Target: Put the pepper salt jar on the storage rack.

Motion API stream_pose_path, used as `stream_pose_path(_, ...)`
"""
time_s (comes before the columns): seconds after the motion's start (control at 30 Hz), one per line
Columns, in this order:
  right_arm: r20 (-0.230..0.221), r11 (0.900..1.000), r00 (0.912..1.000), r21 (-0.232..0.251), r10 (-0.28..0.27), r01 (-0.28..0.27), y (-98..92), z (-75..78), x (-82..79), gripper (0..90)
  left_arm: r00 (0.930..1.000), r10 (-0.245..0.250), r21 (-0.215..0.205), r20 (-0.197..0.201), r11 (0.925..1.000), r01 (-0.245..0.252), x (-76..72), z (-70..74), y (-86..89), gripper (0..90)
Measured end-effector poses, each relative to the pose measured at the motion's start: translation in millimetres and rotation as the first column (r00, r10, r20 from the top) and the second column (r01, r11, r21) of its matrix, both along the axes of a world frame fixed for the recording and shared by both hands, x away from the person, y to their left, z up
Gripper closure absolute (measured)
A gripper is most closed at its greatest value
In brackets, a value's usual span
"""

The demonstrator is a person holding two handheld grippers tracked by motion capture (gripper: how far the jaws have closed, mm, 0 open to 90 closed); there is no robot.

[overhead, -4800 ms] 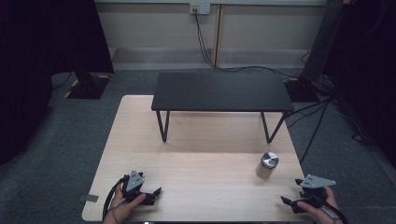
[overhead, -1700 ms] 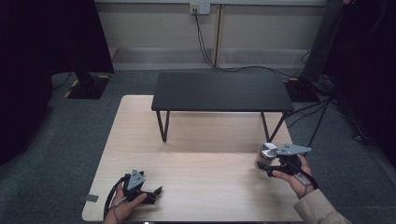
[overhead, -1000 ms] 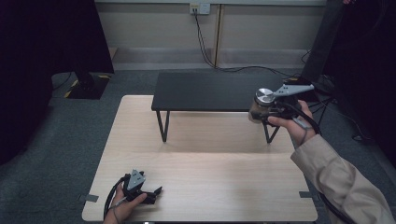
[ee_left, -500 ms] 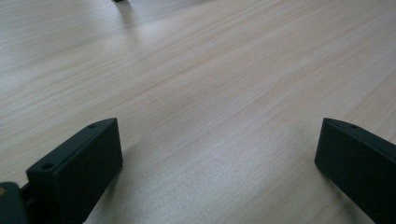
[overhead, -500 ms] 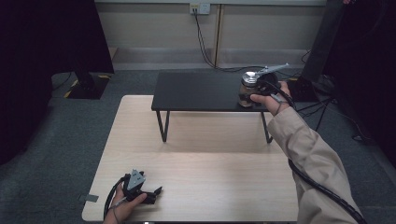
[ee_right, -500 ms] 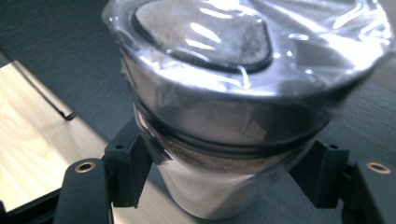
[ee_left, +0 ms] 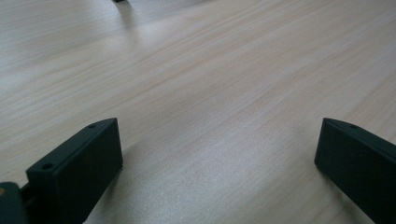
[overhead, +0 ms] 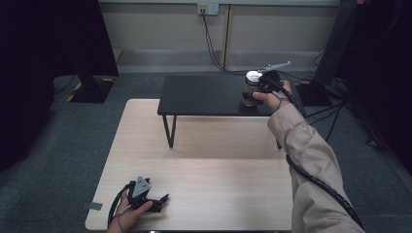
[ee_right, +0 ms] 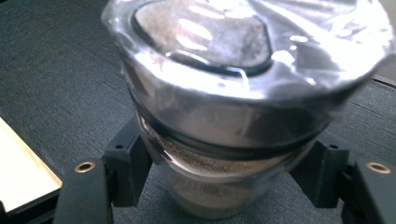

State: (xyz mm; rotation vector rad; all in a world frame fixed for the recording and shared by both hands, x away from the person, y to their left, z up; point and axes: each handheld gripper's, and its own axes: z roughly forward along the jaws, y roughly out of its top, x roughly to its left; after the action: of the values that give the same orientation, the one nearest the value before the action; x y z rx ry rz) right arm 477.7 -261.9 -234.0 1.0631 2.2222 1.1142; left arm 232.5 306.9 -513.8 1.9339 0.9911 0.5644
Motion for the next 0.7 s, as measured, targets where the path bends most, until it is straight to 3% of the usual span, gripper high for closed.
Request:
stream_pose_path(0.6,0.016,1.0,0.9998,0.018,0.012,-0.012,-5.3,-5.4,-1.4,30.2,1.0,-0.003,0.01,0.001,0.9999,0.003,0.1,0.8,-0.4,0.0)
stream_pose_path(0.7,0.006,1.0,1.0,0.023,0.004,-0.004,-4.1,-6.3,-1.8,20.9,1.0,-0.003,0.01,0.001,1.0,0.003,0.1,0.7,-0.4,0.0)
